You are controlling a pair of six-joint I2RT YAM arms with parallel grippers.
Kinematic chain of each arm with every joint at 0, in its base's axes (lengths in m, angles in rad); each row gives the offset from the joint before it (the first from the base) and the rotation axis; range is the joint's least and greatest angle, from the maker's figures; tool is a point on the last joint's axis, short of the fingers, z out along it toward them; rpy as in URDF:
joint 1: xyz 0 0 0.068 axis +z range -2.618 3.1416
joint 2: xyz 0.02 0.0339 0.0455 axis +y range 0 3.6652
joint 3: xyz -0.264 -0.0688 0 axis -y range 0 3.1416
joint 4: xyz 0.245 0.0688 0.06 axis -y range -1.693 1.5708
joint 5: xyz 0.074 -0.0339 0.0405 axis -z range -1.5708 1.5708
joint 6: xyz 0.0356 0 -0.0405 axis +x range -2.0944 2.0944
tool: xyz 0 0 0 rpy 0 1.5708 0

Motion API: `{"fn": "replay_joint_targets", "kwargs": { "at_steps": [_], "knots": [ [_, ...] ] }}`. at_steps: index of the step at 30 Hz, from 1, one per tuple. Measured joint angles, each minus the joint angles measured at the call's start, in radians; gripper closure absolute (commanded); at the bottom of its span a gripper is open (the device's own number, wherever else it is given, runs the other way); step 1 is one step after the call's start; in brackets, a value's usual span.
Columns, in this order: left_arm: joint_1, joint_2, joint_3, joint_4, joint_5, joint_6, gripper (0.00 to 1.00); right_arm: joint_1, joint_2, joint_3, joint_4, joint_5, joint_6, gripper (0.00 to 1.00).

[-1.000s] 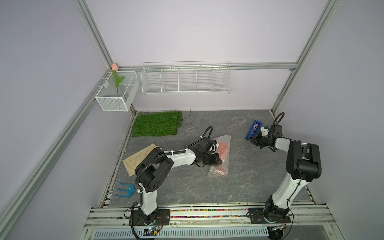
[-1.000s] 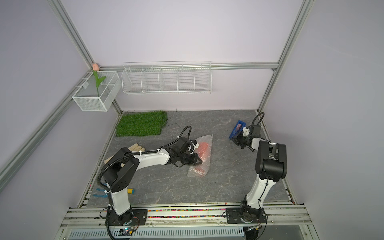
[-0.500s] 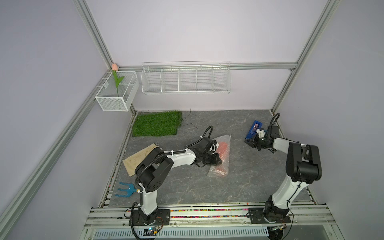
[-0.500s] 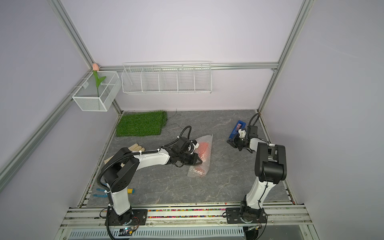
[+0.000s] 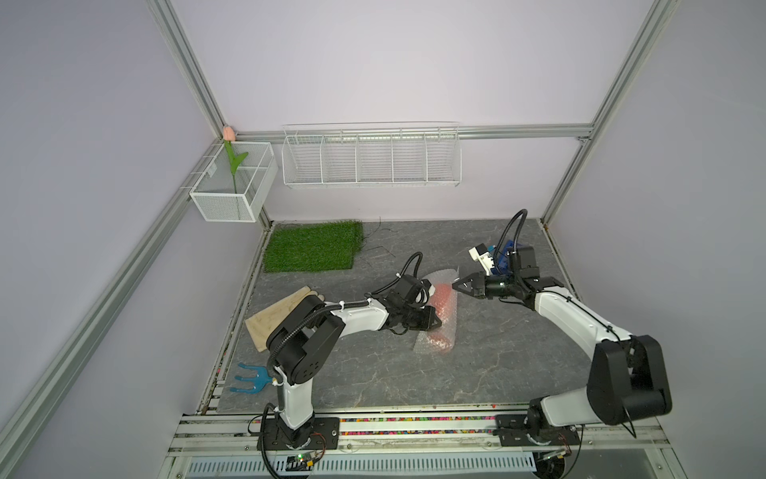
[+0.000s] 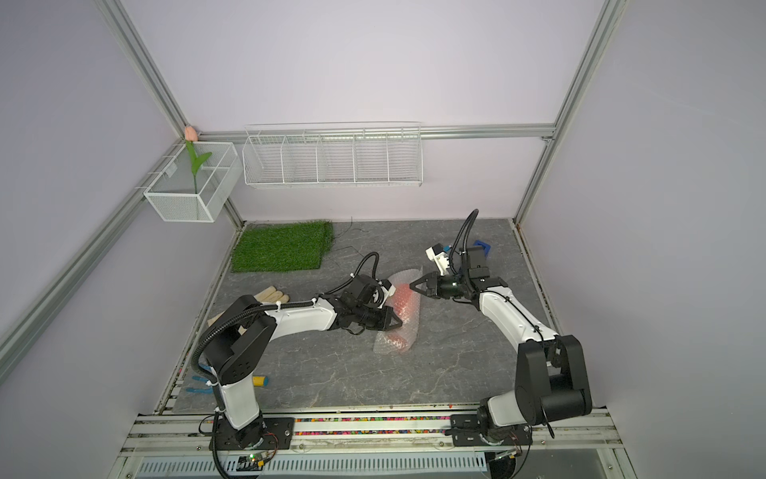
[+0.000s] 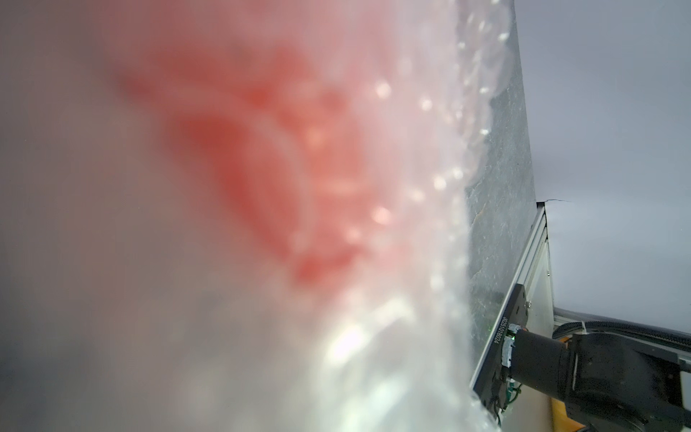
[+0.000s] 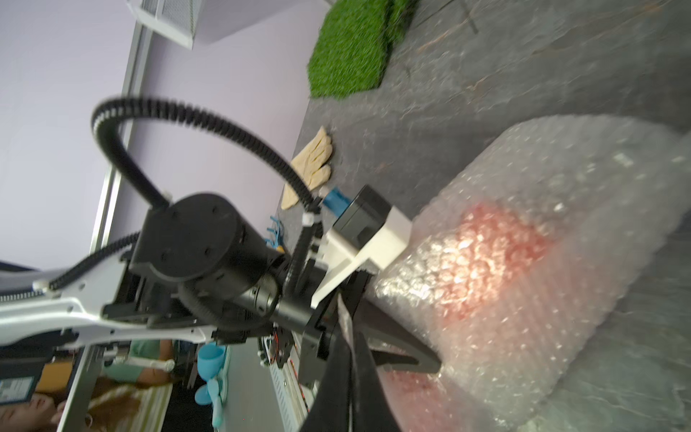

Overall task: Wrap wine glasses in bubble wrap
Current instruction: Stick the tape on the bubble wrap.

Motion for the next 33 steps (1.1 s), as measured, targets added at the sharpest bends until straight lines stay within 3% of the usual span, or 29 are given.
{"fn": "replay_joint_targets", "kwargs": {
  "at_steps": [7,14,33],
  "knots": [
    [0.003,-0.006,-0.013,0.01,0.006,0.022,0.87,0.044,-0.061,-0.073,-0.09,-0.031,-0.106,0.93],
    [0.004,-0.011,-0.018,0.012,0.006,0.039,0.87,0.044,0.039,-0.073,-0.177,-0.037,-0.139,0.93],
    [0.006,-0.012,-0.026,0.023,0.013,0.057,0.87,0.051,0.343,0.308,-0.589,0.029,-0.333,0.93]
  ]
}}
